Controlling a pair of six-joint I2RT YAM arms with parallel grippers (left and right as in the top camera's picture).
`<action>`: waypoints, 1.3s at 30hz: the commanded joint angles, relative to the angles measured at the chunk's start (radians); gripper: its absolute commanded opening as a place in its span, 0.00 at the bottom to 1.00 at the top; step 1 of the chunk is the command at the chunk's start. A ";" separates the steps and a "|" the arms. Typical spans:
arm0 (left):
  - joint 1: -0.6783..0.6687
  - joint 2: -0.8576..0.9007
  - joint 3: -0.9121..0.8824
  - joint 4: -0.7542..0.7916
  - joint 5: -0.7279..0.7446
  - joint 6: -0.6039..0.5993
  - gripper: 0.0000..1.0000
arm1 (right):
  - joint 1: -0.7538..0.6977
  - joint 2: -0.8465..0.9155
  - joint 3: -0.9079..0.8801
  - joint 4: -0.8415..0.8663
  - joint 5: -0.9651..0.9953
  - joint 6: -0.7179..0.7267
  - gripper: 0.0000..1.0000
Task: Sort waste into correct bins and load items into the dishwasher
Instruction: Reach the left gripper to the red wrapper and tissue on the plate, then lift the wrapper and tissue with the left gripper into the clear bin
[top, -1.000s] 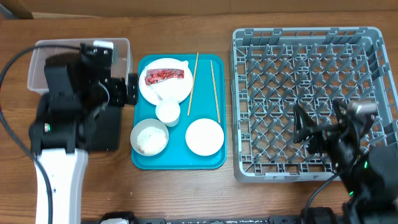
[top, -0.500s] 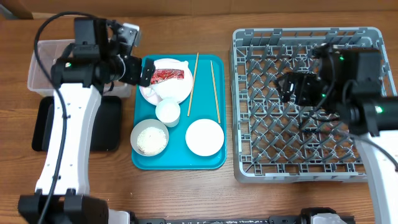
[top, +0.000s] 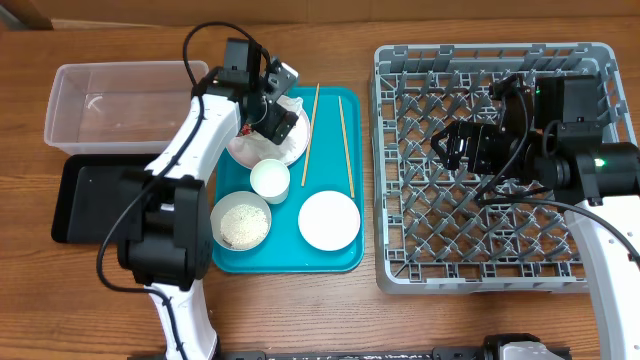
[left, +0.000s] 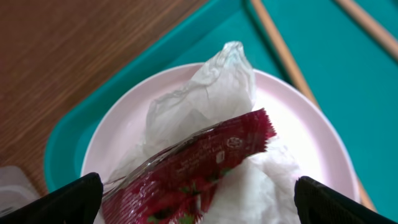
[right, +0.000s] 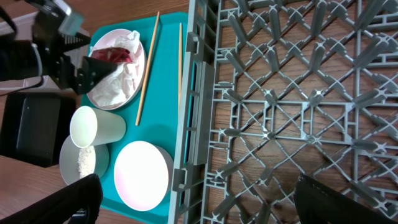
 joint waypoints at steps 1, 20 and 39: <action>0.000 0.071 0.019 0.000 -0.028 0.041 1.00 | -0.002 -0.013 0.024 0.005 -0.013 -0.001 1.00; 0.009 0.101 0.311 -0.237 -0.063 -0.152 0.04 | -0.002 -0.013 0.024 0.005 -0.013 -0.001 1.00; 0.394 0.097 0.548 -0.556 -0.203 -1.405 0.05 | -0.002 -0.013 0.024 0.000 -0.013 0.000 1.00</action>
